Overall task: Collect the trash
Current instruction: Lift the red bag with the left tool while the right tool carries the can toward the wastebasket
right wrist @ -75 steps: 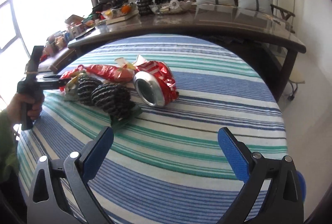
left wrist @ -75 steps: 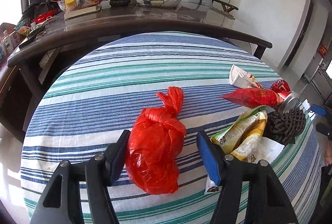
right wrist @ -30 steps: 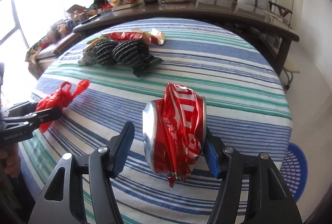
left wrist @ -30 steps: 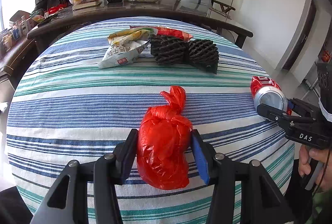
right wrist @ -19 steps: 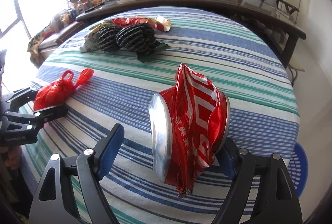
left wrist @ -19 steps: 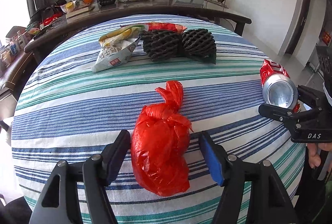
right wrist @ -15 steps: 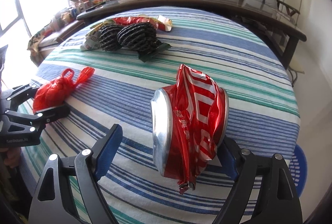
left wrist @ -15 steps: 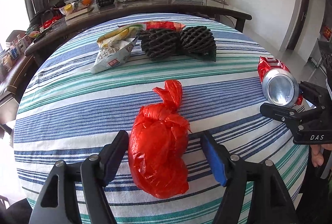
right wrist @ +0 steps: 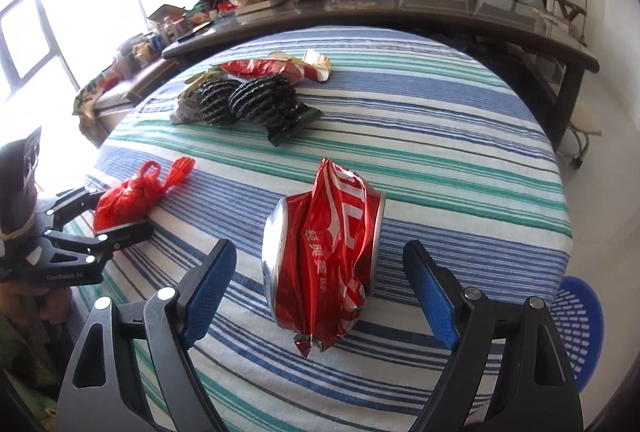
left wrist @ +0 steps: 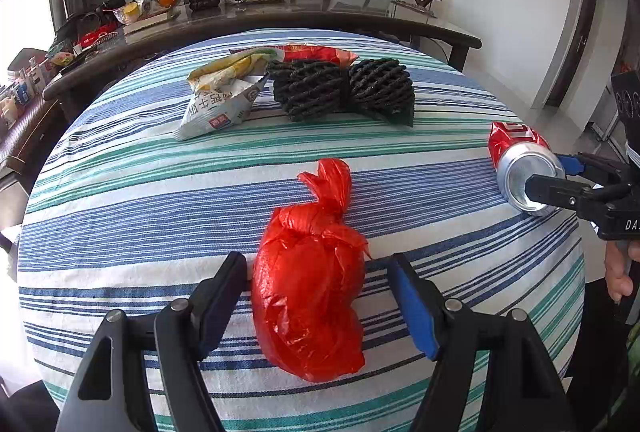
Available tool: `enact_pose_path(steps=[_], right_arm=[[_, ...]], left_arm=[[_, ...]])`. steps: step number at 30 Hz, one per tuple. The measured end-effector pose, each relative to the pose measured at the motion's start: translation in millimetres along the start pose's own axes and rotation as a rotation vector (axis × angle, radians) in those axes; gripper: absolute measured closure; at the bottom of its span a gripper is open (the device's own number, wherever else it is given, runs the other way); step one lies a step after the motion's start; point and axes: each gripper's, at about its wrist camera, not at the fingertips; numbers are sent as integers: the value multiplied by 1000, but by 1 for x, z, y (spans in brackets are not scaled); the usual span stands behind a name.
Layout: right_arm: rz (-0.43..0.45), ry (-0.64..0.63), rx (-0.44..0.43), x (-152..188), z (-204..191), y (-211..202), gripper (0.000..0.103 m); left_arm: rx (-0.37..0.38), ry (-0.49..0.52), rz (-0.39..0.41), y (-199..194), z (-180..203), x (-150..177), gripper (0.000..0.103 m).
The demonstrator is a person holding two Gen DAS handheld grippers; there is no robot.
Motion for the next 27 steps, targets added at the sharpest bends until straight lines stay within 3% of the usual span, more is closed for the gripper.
enact_pose_path(steps=[6,9,10,11,12,27], right_arm=[[-12,5,-1,-2,3,1,17],[-19,10,6,-3,4,3,23],[-25,13,10,-3,4,4,31],[-33,17,11,-3,5,6,47],[-37,24,5,-3,6,6,56],[10,43,-35,-2,3,-12,56]], left_arm=[[14,10,20,-2,3,-5,29],[12,9,19,-1,4,-6,30],[13,9,16,0,4,-7,40],[12,10,10,1,4,-8,56],[15,11,2,3,3,-9,58],[15,-26,33,-15,7,-5,59]])
Point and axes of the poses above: each gripper's, at about its wrist camera, not at the fingertips, and y roughly the way its jaws point, z to its right, x to its underside, and after that the axes turned 6 degrees about y, right-handed
